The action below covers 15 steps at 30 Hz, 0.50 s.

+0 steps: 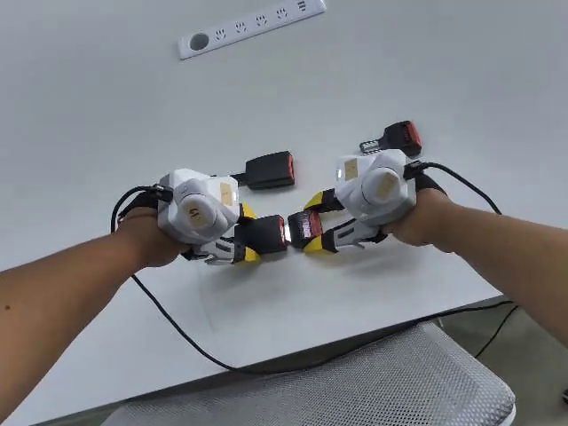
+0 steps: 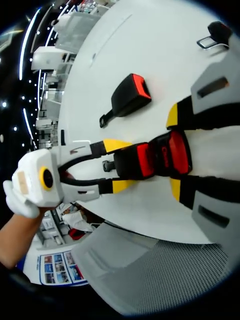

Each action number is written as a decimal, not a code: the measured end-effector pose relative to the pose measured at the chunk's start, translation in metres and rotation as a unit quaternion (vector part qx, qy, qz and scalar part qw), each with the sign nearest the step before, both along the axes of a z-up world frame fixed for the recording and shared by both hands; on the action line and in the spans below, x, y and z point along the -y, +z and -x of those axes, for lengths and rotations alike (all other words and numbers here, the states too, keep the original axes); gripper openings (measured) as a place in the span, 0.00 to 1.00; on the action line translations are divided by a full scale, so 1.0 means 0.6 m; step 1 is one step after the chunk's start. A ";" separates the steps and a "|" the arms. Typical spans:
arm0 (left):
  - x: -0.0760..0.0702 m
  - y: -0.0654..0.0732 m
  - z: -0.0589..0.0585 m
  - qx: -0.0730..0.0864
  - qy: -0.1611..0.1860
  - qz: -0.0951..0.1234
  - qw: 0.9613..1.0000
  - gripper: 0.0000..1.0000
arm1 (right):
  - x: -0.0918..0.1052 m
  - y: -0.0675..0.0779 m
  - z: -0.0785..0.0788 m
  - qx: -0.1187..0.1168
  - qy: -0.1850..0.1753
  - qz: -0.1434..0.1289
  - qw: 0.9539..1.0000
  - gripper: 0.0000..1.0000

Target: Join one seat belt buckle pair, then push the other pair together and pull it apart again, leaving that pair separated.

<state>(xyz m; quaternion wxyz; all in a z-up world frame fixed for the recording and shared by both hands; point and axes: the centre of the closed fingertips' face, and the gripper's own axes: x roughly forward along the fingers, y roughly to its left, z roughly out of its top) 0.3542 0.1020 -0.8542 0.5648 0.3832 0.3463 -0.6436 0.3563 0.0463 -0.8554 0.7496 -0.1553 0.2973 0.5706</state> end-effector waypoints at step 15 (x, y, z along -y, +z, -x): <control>0.000 0.001 -0.003 -0.007 0.001 0.052 0.999 0.33 | 0.002 -0.001 0.005 0.015 -0.010 0.034 0.999 0.34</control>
